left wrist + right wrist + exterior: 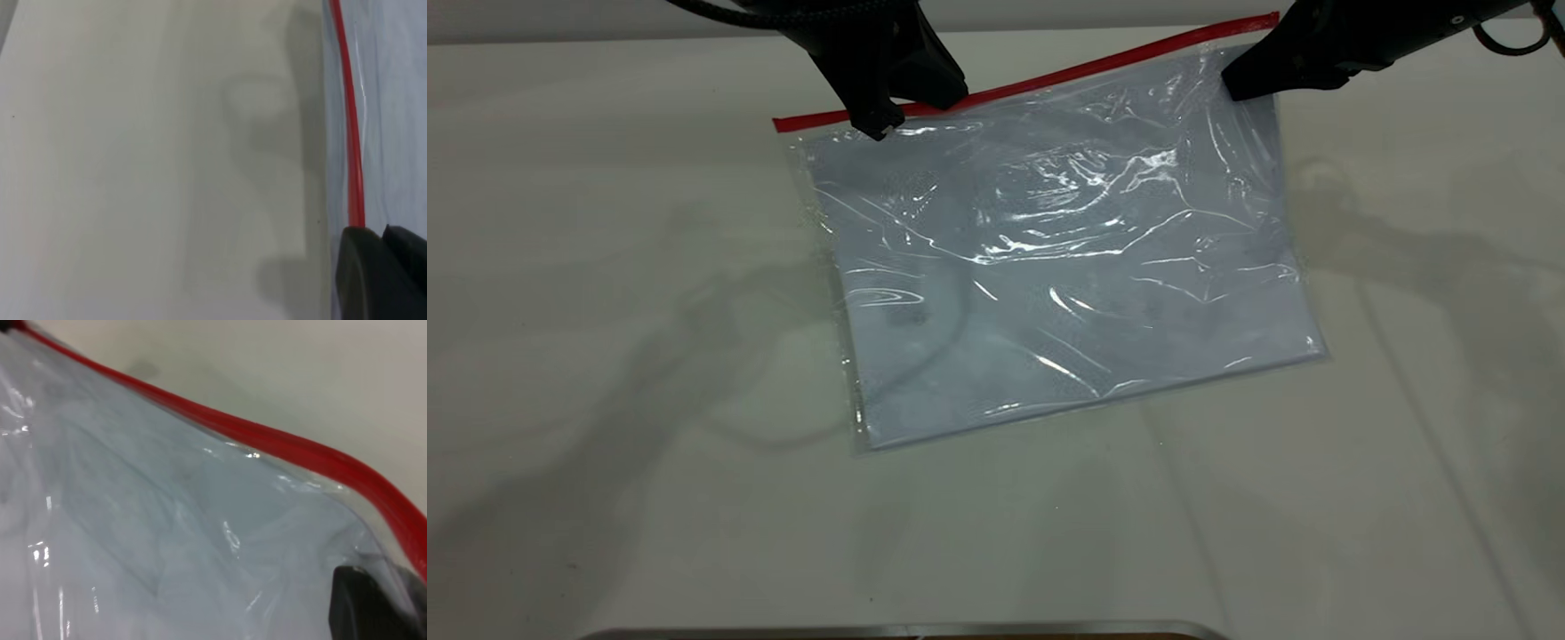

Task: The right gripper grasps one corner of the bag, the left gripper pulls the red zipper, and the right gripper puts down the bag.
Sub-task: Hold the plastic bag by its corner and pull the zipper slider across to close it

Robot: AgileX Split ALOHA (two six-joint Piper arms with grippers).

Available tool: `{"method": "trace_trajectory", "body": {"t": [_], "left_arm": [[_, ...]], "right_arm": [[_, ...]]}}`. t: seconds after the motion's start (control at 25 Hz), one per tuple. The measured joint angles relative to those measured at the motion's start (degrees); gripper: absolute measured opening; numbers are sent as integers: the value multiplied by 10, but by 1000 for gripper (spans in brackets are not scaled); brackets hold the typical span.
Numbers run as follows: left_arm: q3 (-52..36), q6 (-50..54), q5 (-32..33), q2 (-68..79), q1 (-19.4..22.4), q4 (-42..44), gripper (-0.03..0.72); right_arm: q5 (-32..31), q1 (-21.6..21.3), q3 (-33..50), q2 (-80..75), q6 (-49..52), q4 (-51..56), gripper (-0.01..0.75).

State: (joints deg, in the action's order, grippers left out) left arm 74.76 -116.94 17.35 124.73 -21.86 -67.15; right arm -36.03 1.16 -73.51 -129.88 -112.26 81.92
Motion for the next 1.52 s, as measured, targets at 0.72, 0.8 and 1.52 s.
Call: {"method": "trace_trajectory", "body": {"t": [0.72,0.8,1.52], "left_arm": [[-19,11,0,0,41,6,9],[-19,11,1,0,41,6,10],[-19,12,2,0,41,4,34]], "right_arm": [[58,-5,2,0,2,22,41],[37,-5,2,0,4,4,41],[-135,-5,2,0,95,-134,41]]}}
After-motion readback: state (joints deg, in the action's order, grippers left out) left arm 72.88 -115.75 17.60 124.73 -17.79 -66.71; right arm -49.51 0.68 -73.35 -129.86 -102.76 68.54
